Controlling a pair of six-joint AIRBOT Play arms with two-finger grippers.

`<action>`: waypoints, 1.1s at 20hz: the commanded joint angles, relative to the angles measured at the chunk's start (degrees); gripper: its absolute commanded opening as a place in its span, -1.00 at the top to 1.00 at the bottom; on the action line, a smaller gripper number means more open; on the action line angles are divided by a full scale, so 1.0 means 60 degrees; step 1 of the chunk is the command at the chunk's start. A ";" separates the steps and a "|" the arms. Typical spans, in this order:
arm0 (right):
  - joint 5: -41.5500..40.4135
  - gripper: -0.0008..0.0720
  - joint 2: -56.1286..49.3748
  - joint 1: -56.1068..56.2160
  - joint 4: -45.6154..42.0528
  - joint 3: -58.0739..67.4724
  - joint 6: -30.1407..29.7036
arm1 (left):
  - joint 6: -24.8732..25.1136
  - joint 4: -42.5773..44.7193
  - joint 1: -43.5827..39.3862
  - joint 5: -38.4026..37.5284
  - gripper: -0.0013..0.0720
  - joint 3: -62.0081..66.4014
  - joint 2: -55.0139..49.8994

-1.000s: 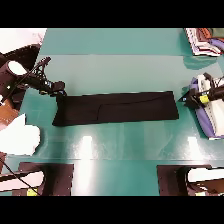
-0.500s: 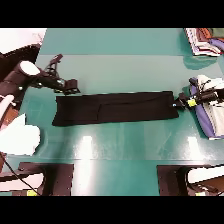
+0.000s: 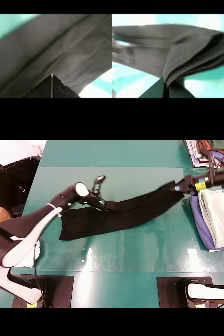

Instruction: Fold the shirts.

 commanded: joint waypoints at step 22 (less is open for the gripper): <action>-0.3563 0.77 -0.2856 0.8528 0.0787 0.3829 -0.0463 | -0.0397 0.3220 0.4623 -0.1577 0.89 0.1271 0.4153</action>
